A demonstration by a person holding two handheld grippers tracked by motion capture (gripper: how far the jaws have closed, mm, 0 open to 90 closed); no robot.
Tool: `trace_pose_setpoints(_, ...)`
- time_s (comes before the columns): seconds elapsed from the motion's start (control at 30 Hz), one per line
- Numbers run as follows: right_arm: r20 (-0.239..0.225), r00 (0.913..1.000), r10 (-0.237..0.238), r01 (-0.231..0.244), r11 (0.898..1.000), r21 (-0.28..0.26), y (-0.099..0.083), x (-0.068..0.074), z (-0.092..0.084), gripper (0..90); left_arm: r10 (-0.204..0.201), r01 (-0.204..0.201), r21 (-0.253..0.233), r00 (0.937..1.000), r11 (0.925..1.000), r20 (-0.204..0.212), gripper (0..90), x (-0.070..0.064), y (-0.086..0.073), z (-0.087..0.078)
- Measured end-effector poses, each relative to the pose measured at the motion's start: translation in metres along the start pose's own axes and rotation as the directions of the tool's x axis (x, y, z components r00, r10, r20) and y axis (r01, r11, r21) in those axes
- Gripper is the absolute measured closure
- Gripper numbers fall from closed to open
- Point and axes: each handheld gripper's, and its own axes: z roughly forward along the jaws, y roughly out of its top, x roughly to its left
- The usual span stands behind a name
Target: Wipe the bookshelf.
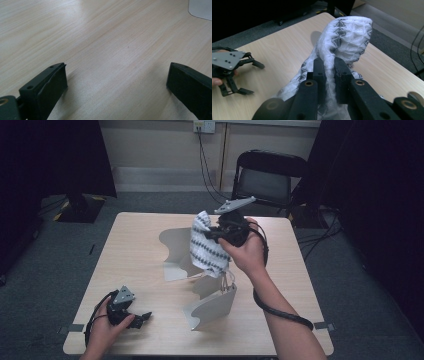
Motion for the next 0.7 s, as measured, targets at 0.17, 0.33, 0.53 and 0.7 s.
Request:
trace_pose_setpoints(0.17,-0.046,0.9978,-0.048,0.048,0.999,0.011,0.014,0.023,0.015,81.9,0.007,-0.007,0.003,1.0,1.0,-0.001,1.9,0.0,0.0,0.0)
trace_pose_setpoints(0.33,-0.111,0.9919,-0.062,0.063,0.998,0.008,0.023,0.045,0.034,81.8,0.01,-0.01,0.008,0.9999,0.9999,0.003,1.5,0.0,0.001,0.0)
trace_pose_setpoints(0.53,-0.168,0.9813,-0.095,0.102,0.994,0.035,0.024,0.07,0.058,80.8,0.013,-0.013,0.008,0.9999,0.9999,0.002,1.3,0.0,0.001,0.0)
trace_pose_setpoints(0.7,-0.193,0.9789,-0.068,0.079,0.996,0.045,0.018,0.071,0.07,61.8,0.01,-0.011,0.005,0.9999,0.9999,0.001,1.2,0.0,0.0,0.0)
